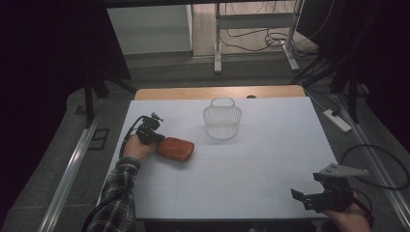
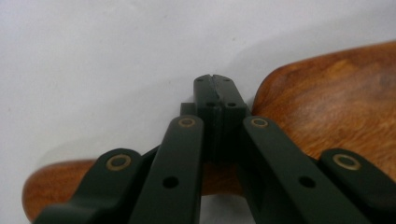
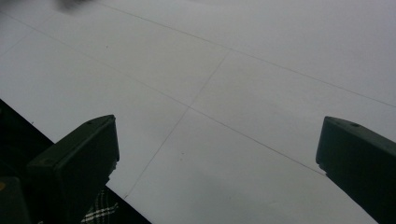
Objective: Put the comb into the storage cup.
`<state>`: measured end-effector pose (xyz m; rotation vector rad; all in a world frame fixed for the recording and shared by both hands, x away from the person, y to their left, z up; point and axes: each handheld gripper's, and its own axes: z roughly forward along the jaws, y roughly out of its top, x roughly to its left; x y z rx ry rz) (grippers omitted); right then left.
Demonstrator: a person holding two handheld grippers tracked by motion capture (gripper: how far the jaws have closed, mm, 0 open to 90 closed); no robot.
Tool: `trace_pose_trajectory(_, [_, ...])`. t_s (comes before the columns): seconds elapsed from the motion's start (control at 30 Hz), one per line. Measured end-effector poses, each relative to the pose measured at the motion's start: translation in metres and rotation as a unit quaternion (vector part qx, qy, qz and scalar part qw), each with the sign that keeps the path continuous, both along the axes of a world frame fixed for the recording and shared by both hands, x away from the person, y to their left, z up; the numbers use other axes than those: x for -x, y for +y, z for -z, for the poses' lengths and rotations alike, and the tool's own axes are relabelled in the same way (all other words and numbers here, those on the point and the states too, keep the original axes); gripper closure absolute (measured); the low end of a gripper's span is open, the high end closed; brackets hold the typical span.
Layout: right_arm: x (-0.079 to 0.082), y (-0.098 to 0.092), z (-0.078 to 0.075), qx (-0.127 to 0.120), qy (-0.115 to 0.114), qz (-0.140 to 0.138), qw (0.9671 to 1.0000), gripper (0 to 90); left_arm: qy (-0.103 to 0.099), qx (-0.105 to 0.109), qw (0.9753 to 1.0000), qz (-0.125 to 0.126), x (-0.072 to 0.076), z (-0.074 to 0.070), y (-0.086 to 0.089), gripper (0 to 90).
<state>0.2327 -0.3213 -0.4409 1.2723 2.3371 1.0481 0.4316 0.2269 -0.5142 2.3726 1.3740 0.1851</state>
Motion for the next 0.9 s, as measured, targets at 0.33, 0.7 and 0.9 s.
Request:
trace_pose_trajectory(0.33, [0.000,0.001,0.000,0.001,-0.001,-0.001,1.0000,0.0,0.000,-0.007,1.0000,-0.005,0.015,0.000,0.008,89.5])
trace_pose_trajectory(0.7, [0.000,0.001,0.000,0.002,-0.003,-0.004,1.0000,0.0,-0.003,-0.004,0.9999,-0.011,0.037,0.000,0.014,89.4])
trace_pose_trajectory(0.9, [-0.001,0.002,0.000,0.002,-0.003,-0.005,1.0000,0.0,-0.006,-0.008,0.9999,-0.013,0.050,0.000,0.013,89.4])
